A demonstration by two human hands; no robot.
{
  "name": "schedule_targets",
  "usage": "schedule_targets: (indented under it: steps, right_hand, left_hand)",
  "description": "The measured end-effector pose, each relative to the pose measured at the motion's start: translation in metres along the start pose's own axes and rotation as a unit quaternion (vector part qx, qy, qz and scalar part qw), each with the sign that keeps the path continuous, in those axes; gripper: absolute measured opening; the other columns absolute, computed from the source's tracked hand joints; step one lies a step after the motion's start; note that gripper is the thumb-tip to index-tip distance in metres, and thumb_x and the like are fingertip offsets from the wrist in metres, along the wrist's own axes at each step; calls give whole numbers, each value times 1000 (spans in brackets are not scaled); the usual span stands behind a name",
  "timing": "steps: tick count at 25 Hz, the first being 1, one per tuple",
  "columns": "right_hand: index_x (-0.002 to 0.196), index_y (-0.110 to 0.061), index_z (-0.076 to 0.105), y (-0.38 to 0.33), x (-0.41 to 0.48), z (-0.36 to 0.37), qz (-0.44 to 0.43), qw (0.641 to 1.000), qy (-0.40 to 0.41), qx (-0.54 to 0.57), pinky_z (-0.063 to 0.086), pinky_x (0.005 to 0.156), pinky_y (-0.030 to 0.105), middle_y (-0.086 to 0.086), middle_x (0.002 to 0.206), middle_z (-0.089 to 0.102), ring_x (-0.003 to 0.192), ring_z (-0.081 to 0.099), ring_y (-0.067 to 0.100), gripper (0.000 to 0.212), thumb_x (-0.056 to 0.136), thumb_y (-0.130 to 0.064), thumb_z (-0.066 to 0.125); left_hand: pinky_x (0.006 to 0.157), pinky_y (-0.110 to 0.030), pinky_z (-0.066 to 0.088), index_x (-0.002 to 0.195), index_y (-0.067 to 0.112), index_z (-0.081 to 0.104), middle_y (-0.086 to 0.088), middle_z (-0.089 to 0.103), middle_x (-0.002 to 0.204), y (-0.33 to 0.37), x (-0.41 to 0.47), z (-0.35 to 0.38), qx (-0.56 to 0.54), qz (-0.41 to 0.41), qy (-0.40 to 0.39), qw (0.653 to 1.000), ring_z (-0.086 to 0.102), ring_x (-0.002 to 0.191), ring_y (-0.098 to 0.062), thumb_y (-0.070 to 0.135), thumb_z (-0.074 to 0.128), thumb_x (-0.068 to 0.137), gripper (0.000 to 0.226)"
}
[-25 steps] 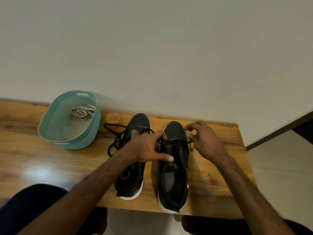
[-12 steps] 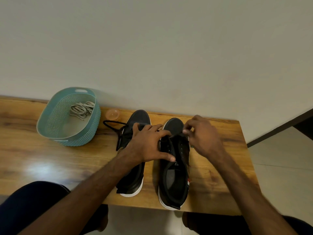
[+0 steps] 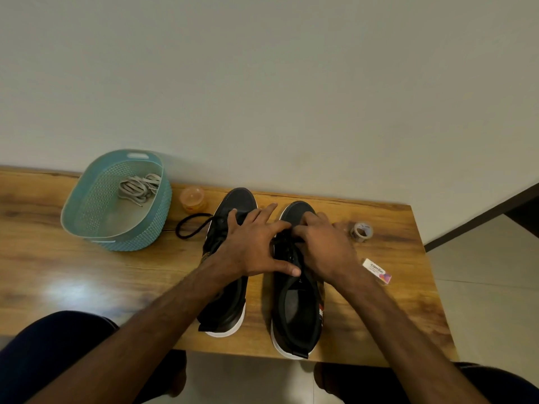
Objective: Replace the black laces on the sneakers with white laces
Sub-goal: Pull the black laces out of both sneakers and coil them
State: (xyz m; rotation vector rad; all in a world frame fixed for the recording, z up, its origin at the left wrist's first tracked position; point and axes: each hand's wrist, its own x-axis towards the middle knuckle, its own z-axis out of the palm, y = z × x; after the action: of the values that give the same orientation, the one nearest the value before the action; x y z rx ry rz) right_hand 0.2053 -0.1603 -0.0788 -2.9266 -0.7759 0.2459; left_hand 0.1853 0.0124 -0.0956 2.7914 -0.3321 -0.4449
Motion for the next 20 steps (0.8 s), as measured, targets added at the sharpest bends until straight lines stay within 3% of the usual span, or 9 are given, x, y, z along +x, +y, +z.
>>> schedule_targets:
  steps: [3,6,9,13,16,18,20]
  right_hand:
    - [109,-25,65,17,0,-7,38,998,43,24,39,90,40,-3,113,50,112,45,18,16,96,-31,58]
    - [97,-20,69,60,-7,-29,140,979,140,50,46,81,40,-2,103,55,99,51,20,9,92,-26,66]
    - [98,-19,72,87,-19,-36,225,965,130,39,49,80,42,3,106,58,100,52,25,13,89,-28,70]
    - [121,-25,66,43,-8,-18,95,986,81,106,46,93,43,1,120,53,117,45,22,30,92,-34,65]
    - [126,-27,63,6,4,3,7,1000,2,30,39,84,36,0,117,50,115,42,21,30,98,-34,54]
    - [119,-27,65,7,4,0,17,1000,12,-3,36,84,38,-1,114,52,114,44,21,24,98,-31,54]
    - [107,-26,70,29,0,-17,78,995,68,14,40,87,40,-3,110,56,109,50,21,15,96,-29,59]
  left_hand:
    - [111,-67,-10,139,43,40,-1,-1,165,0,-1,-1,-9,1,5,1000,3,151,-24,86,61,61,91]
    - [110,-67,-11,131,43,45,-2,1,165,0,-1,-1,-23,-3,8,1000,3,151,-24,84,63,60,84]
    - [111,-68,-11,132,44,45,-3,1,165,0,-1,-1,-24,-2,6,1000,3,151,-24,84,64,60,84]
    - [110,-68,-12,135,44,44,-3,-1,165,1,-1,-1,-21,-2,2,1000,2,151,-24,83,64,61,86]
    - [110,-68,-10,137,43,42,-2,-1,165,0,-1,-1,-14,-4,2,1000,2,151,-24,84,63,60,90]
    - [110,-68,-10,138,43,41,-2,-1,165,0,-1,-2,-11,-4,6,1000,3,151,-24,85,62,60,91]
    - [110,-67,-10,134,43,44,-3,0,165,0,-2,-3,-16,-5,8,1000,3,151,-24,84,63,60,87]
